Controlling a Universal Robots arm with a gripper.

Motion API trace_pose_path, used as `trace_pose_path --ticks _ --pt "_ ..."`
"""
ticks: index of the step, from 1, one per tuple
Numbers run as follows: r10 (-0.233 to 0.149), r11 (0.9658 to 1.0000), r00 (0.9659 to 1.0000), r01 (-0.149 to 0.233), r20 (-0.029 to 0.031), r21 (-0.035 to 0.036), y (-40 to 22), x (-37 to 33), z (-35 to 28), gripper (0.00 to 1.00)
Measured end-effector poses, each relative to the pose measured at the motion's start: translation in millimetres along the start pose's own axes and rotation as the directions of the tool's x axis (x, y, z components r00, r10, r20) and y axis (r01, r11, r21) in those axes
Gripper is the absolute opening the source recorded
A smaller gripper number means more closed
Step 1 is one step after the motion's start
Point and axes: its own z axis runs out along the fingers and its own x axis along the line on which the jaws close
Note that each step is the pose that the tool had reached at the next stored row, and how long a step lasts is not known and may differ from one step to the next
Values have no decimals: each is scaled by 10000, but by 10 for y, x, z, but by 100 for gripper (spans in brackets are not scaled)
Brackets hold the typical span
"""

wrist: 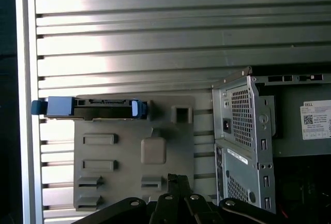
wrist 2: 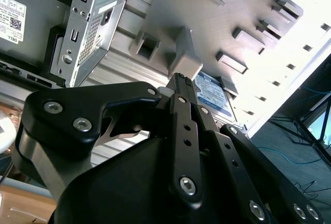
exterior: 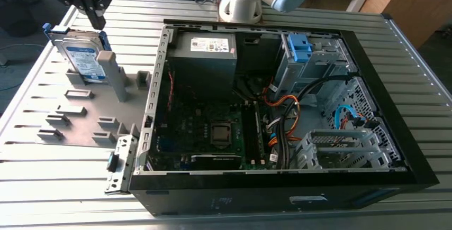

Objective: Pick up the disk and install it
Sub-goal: 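Reach for the disk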

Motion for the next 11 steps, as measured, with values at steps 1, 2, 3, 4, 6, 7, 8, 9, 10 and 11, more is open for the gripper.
trace_pose_path --ticks 1,2,3,4,6,7,8,9,10,11 --pt "0 10000 10000 0 0 0 0 3 0 11" --pt "0 10000 10000 0 1 -1 -1 7 0 11" --pt "0 10000 10000 0 1 -1 -1 10 0 11" --pt "0 10000 10000 0 1 -1 -1 12 0 11" --pt "0 10000 10000 0 1 -1 -1 18 0 11" --pt "0 10000 10000 0 1 -1 -2 20 0 11" --pt "0 10000 10000 0 1 -1 -2 23 0 11" --pt "0 10000 10000 0 0 -1 -2 26 0 11" --pt "0 10000 10000 0 1 -1 -2 29 0 11" --pt "0 10000 10000 0 1 -1 -2 32 0 11"
